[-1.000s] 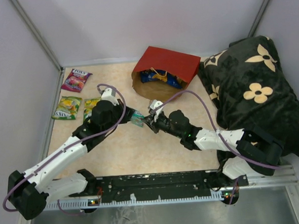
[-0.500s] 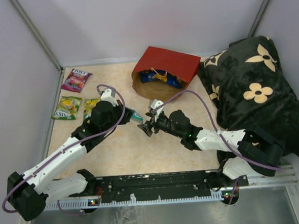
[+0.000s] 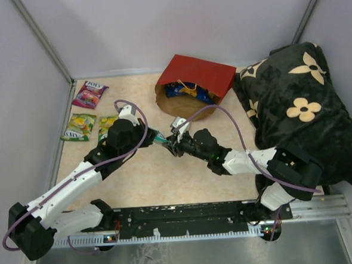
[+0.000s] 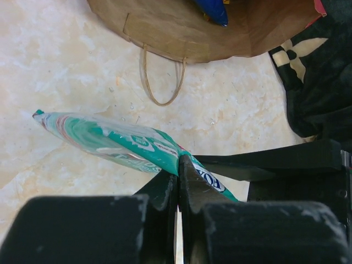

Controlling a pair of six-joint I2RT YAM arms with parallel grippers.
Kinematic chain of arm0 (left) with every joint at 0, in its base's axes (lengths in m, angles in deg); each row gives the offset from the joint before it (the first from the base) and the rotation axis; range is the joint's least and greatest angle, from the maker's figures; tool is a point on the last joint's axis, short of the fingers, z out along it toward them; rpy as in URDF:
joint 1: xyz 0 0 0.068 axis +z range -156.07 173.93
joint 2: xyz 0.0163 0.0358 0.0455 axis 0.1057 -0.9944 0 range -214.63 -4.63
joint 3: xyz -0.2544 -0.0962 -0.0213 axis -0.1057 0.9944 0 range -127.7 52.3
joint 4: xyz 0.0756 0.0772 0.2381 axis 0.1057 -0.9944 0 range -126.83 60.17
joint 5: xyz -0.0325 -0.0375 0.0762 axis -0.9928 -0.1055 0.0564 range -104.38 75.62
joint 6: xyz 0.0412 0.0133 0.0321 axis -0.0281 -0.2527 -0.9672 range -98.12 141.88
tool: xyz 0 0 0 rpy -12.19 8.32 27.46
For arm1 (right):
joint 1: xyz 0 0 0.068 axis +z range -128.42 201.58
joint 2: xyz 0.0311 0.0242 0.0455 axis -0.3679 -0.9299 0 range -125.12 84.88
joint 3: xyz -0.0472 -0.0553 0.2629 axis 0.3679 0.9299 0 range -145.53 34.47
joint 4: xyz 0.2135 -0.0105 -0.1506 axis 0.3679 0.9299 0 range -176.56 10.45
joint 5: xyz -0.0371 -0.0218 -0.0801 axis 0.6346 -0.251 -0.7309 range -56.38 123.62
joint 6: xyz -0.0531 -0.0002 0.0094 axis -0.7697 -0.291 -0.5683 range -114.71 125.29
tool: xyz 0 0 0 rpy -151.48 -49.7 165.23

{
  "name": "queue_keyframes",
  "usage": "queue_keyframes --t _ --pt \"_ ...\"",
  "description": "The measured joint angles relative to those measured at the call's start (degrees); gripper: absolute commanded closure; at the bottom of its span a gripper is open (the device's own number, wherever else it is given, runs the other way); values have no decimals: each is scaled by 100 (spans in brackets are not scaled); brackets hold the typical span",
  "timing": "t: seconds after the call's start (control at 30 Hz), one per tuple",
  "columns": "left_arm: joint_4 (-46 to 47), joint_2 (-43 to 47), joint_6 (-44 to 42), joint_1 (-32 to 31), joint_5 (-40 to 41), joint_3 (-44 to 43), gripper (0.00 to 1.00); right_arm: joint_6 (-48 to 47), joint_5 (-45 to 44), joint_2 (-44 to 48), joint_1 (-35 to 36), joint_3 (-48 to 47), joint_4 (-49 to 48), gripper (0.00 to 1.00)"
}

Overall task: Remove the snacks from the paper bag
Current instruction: Place the snack at the center of the board.

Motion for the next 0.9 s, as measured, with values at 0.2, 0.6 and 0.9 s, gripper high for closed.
queue_keyframes --t 0.2,0.6,0.9 --pt "-90 0 -109 9 2 -24 37 107 11 -92 0 -11 -98 100" --pt "-1134 205 -828 120 693 -1143 0 479 -76 323 -4 39 717 100" --pt "-1464 79 -1231 2006 131 -2070 0 1226 551 92 664 -704 1176 100"
